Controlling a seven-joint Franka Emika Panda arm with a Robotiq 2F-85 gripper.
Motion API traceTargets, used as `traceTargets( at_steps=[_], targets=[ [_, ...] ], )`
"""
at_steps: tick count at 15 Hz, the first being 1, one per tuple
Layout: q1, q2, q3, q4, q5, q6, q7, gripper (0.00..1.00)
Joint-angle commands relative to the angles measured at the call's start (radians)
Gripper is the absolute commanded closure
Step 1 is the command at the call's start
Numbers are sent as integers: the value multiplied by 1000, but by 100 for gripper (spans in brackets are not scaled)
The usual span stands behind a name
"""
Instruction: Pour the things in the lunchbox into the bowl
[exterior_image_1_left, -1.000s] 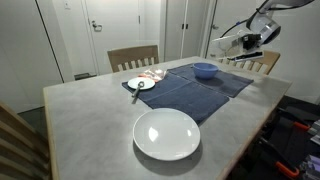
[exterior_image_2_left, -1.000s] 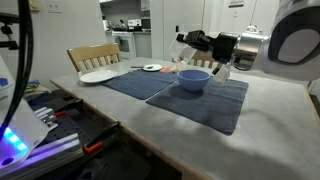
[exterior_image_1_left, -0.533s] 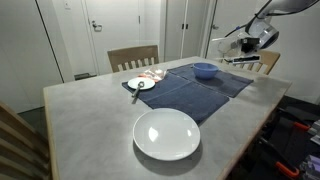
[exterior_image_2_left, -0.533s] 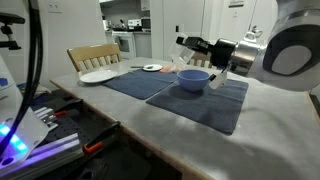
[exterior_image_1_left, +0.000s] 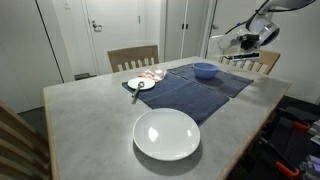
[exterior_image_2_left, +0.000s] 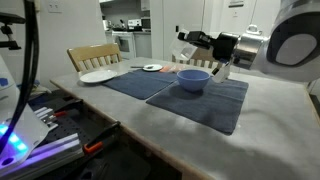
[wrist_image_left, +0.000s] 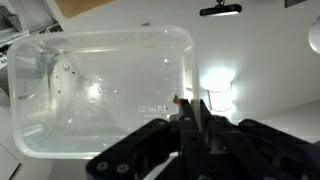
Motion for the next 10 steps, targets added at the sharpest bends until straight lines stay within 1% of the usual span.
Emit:
traceTargets(
  at_steps=[1, 6, 10],
  targets=[
    [54, -110, -31, -70, 14, 85, 77, 98],
    [182, -237, -44, -107, 17, 289, 332, 98],
    [322, -332, -44, -153, -15, 489, 524, 98]
  ],
)
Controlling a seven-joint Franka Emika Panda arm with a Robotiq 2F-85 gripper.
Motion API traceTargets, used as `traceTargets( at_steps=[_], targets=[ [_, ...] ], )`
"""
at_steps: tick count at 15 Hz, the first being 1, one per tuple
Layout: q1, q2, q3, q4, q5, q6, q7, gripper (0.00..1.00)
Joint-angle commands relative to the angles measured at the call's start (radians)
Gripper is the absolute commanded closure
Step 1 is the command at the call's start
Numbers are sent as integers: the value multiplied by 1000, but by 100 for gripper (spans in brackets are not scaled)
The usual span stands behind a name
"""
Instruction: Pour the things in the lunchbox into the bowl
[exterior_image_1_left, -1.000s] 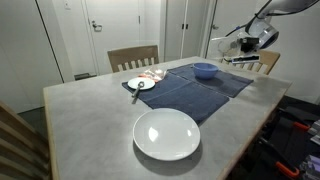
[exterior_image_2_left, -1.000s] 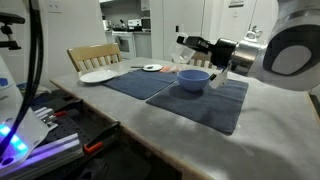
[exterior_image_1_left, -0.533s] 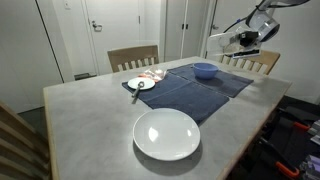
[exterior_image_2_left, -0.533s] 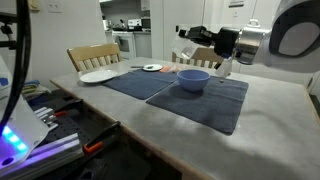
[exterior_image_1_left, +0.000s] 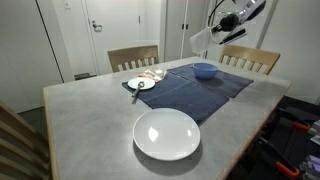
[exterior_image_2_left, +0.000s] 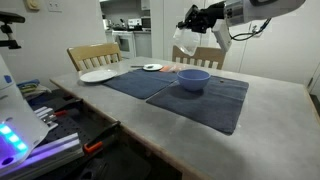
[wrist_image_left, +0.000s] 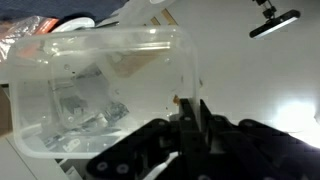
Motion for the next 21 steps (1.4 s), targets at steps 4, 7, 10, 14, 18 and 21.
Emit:
traceTargets(
  at_steps=[4, 7, 10, 14, 18, 21],
  targets=[
    [224, -214, -10, -213, -88, 356, 257, 98],
    [314, -274, 12, -285, -170, 509, 405, 98],
    [388, -316, 43, -351, -263, 650, 573, 98],
    [464, -333, 97, -412, -403, 797, 834, 98],
    [513, -318, 156, -458, -525, 936, 1129, 98],
    [534, -302, 187, -485, -634, 986, 1360, 98]
  ],
)
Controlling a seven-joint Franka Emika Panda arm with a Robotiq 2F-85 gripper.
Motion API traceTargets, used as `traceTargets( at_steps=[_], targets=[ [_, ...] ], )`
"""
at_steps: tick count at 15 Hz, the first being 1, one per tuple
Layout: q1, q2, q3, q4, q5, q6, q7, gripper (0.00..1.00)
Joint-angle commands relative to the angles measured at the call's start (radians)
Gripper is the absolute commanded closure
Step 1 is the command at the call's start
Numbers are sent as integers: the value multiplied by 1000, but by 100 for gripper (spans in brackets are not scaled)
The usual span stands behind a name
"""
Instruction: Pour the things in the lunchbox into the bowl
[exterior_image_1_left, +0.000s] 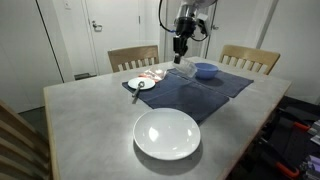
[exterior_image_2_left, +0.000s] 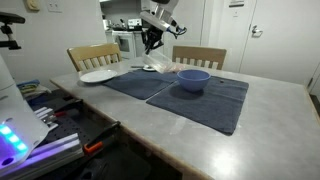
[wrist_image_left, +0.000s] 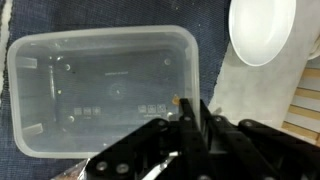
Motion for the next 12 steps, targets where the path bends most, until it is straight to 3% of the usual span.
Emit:
traceTargets(
  at_steps=[1, 6, 12],
  targets=[
    [19, -2, 29, -52, -122, 57, 248, 98],
    [75, 59, 32, -21, -277, -12, 625, 98],
    [102, 166, 24, 105, -352, -262, 899, 97]
  ],
)
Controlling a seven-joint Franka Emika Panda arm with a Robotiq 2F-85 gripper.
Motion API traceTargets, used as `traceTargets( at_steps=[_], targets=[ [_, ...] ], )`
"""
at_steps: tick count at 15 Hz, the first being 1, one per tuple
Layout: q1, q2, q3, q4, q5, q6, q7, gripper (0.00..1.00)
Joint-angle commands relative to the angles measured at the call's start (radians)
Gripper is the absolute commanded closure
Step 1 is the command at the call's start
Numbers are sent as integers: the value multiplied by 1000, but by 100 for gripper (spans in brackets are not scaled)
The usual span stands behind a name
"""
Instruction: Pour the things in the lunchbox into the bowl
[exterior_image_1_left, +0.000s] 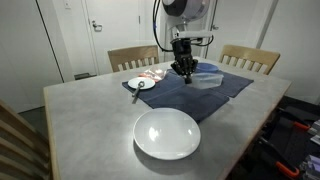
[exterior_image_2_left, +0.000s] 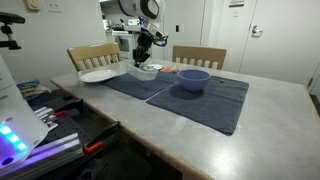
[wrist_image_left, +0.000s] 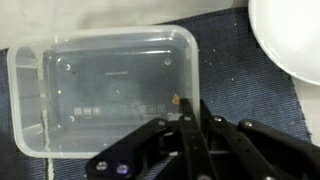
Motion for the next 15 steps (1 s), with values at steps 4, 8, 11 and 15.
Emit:
traceTargets(
  at_steps=[4, 8, 11, 15],
  targets=[
    [1, 91, -6, 164, -24, -244, 108, 70],
    [1, 67, -2, 185, -23, -288, 88, 39],
    [0, 19, 2, 166, -33, -268, 57, 17],
    [-1, -37, 8, 154, -61, -274, 2, 0]
  ],
)
